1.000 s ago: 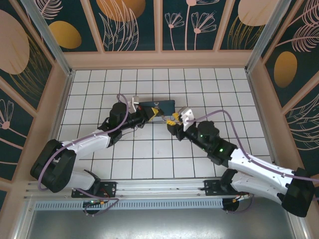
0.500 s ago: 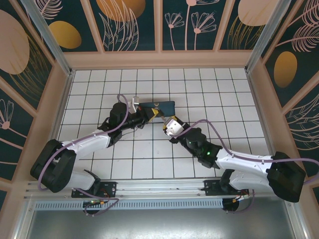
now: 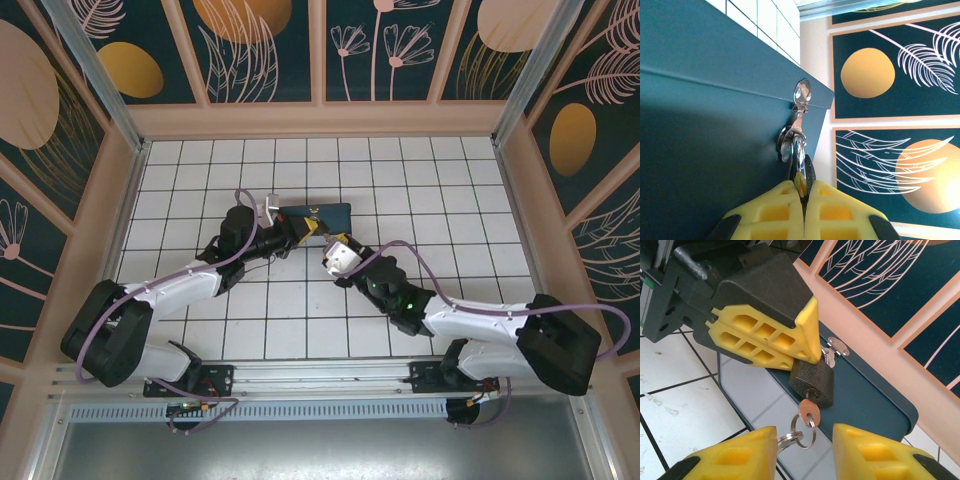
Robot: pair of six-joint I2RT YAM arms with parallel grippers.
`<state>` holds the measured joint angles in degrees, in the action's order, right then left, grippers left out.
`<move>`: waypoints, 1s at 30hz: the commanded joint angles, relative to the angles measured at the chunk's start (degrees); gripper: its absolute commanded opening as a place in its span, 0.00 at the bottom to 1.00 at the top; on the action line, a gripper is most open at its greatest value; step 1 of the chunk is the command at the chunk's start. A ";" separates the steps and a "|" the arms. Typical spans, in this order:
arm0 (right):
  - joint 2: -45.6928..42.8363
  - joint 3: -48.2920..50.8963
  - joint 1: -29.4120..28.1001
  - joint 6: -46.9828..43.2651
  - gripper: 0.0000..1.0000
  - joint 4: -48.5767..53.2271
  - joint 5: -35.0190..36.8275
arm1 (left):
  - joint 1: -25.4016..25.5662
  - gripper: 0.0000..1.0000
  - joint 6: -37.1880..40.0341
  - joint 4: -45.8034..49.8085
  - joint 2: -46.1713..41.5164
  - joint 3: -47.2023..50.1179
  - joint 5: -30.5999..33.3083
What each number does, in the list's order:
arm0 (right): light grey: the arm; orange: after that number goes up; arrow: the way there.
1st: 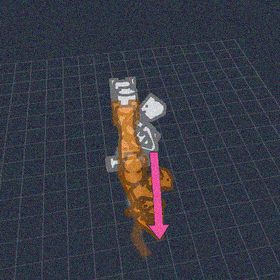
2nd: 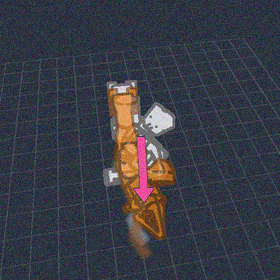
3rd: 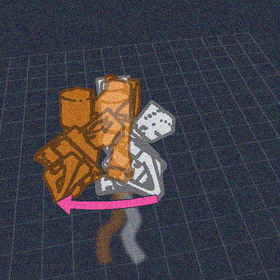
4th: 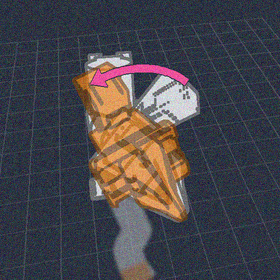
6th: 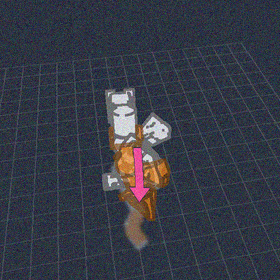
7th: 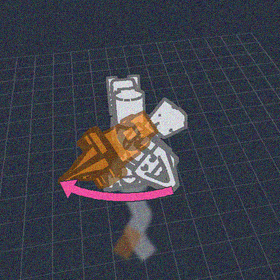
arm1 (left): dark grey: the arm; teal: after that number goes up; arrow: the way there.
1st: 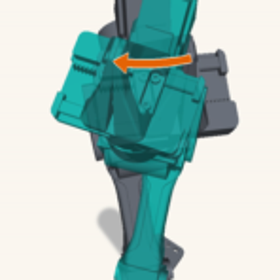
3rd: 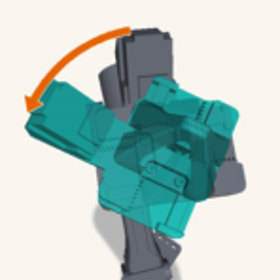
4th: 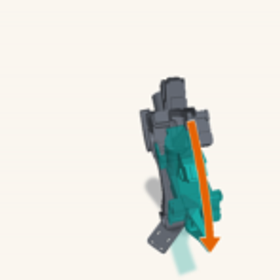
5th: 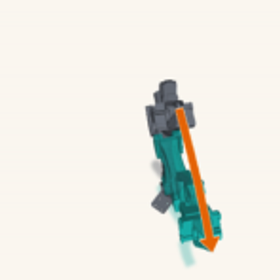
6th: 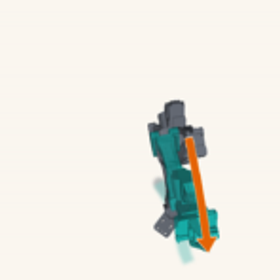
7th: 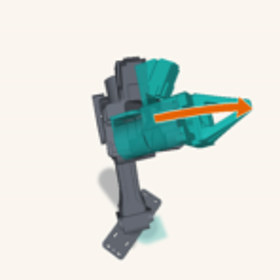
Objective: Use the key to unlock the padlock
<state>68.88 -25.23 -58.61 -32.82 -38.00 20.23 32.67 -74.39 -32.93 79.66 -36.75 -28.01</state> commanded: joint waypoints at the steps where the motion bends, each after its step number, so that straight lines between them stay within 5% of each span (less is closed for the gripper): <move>1: 1.67 -2.59 0.25 -1.17 0.33 -3.31 -0.58 | -0.16 0.00 1.47 -4.78 -2.04 -1.24 -0.99; 30: 6.65 -4.65 2.01 0.43 0.17 -5.37 0.69 | -0.16 0.00 0.74 -7.73 -1.95 -0.24 -2.66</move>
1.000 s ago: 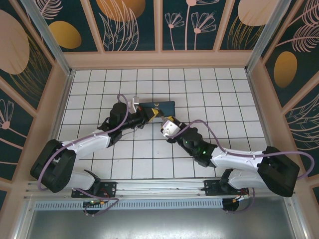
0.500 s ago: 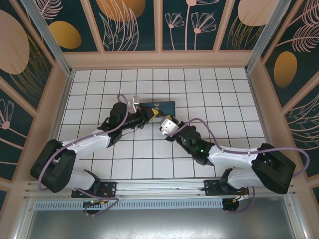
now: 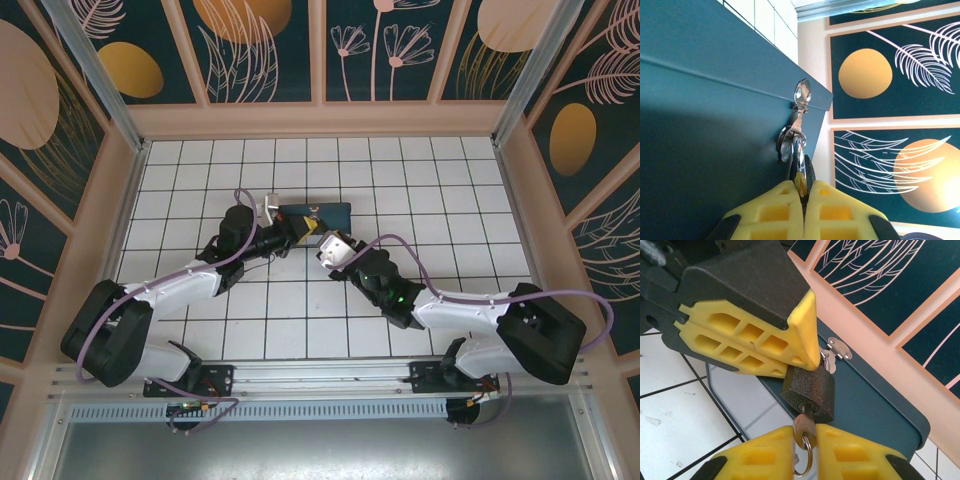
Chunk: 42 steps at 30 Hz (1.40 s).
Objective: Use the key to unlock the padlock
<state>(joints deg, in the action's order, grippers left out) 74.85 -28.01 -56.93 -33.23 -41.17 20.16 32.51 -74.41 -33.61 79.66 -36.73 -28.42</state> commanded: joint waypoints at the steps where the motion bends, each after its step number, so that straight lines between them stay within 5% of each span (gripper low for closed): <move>1: 0.86 -1.93 0.33 0.98 0.14 -2.11 0.95 | 0.00 0.00 0.65 -7.22 -1.95 -0.27 -2.31; 8: -0.24 -3.27 0.32 6.96 0.04 1.34 1.08 | -0.04 0.00 0.04 -8.44 -2.35 0.91 -1.02; 14: -3.35 -4.10 1.16 25.77 0.02 4.20 -2.38 | 0.01 0.00 -1.78 -13.42 -2.39 3.57 0.41; 23: -7.98 -1.80 6.85 56.66 0.01 1.85 -17.83 | 0.09 0.00 -1.70 -16.50 -1.79 4.83 0.18; 31: -6.88 0.81 8.58 67.96 0.00 -4.19 -27.37 | 0.68 0.00 -1.29 -16.65 -1.70 4.98 0.98; 34: -5.89 -0.46 7.23 67.02 0.03 -2.94 -25.90 | 0.75 0.00 -1.94 -16.92 -1.43 5.08 0.97; 42: -13.80 -3.98 5.86 50.71 0.30 21.23 -11.05 | 0.70 0.00 1.42 -10.27 -3.20 3.20 1.70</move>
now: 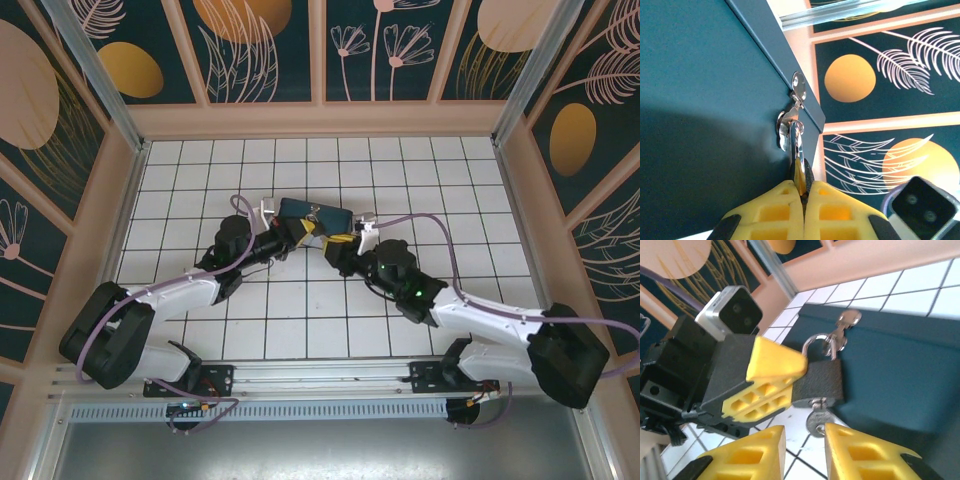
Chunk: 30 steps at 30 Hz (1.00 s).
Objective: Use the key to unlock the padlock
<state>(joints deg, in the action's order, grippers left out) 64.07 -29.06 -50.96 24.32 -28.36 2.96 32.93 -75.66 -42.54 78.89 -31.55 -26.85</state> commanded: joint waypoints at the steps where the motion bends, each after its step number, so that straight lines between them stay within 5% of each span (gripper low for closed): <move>1: -3.78 -3.48 -0.15 -8.76 0.32 10.66 7.27 | 0.29 0.00 2.76 -0.95 -2.52 -2.16 0.22; 7: -5.21 -5.49 -1.54 -19.81 0.38 13.00 11.27 | 0.30 0.00 2.61 -1.05 -2.28 -2.13 0.31; 13: 4.11 -6.45 -9.07 -38.37 0.38 9.23 20.21 | 0.29 0.00 2.88 0.02 -2.52 -2.65 0.48; 30: 11.89 -2.27 -11.71 -55.86 0.38 -7.83 29.20 | 0.29 0.00 4.04 1.92 -4.20 -2.55 0.93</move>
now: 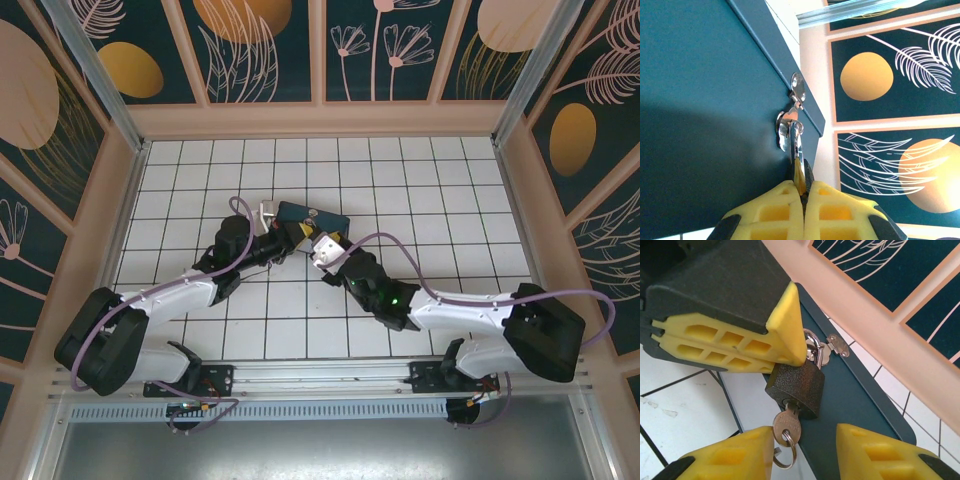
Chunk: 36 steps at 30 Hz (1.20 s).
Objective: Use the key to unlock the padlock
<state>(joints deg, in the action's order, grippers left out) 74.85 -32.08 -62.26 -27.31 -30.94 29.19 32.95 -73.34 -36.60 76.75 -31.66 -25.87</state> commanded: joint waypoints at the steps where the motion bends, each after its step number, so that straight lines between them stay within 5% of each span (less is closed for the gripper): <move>1: 1.58 1.06 -0.47 -4.99 0.38 -6.05 3.00 | 0.27 0.00 1.70 -4.09 -2.17 -2.44 -0.01; 36: 6.42 0.80 -0.49 -10.12 0.32 -14.23 0.16 | 0.22 0.00 0.68 -4.75 -2.75 -2.45 -0.99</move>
<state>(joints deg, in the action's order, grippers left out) 80.01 -29.36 -62.81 -36.18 -41.98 28.47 32.95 -73.12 -36.21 75.99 -31.70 -25.43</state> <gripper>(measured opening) 0.322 0.043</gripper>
